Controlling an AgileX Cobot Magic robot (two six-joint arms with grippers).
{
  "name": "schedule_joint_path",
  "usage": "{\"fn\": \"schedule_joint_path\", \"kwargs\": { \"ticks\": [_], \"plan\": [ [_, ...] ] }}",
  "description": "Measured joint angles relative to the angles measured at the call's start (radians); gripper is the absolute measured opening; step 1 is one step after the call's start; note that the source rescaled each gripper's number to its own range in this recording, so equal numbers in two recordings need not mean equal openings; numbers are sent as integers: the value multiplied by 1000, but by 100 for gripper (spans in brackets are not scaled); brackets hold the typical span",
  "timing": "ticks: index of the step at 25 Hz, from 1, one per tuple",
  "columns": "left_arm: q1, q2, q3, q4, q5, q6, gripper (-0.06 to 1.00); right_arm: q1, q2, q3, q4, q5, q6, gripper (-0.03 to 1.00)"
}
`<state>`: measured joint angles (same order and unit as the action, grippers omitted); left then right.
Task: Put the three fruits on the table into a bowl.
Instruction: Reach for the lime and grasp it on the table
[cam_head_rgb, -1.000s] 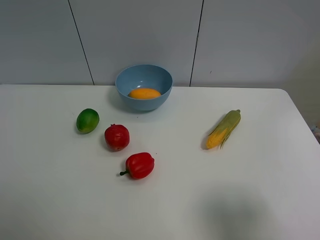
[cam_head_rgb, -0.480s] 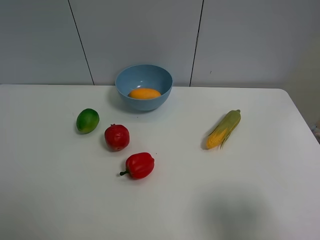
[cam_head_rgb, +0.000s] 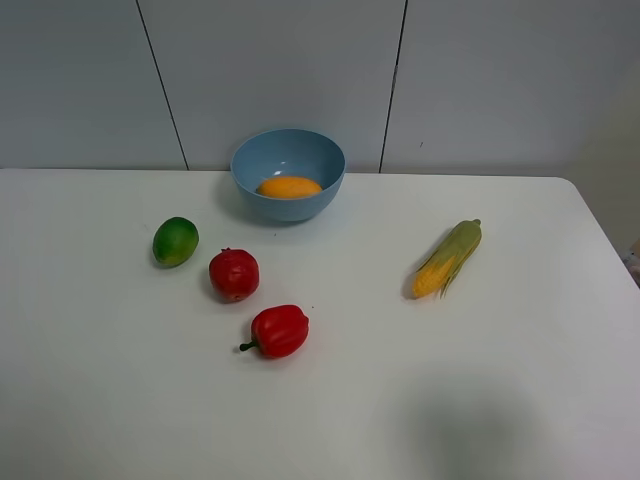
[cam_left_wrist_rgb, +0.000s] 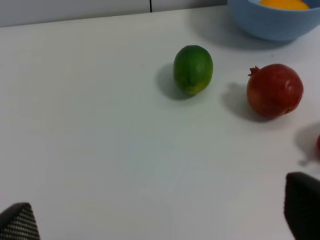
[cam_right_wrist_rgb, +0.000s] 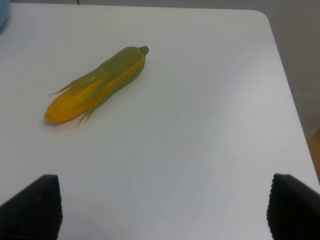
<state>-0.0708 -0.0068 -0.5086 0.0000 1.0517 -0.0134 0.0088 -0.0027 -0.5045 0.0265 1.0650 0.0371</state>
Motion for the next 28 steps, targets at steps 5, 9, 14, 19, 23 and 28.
{"fn": "schedule_joint_path", "kwargs": {
  "ticks": [5, 9, 14, 19, 23, 28],
  "plan": [
    [0, 0, 0, 0, 0, 0, 100, 0, 0, 0, 0, 0, 0, 42],
    [0, 26, -4, 0, -3, 0, 100, 0, 0, 0, 0, 0, 0, 42],
    [0, 202, -79, 10, -108, 0, 100, 0, 0, 0, 0, 0, 0, 42],
    [0, 413, -165, 10, -328, 3, 100, 0, 0, 0, 0, 0, 0, 42],
    [0, 594, -181, 10, -479, 3, 100, 0, 0, 0, 0, 0, 0, 42],
    [0, 829, -182, -28, -622, 3, 100, 0, 0, 0, 0, 0, 0, 42]
  ]
}}
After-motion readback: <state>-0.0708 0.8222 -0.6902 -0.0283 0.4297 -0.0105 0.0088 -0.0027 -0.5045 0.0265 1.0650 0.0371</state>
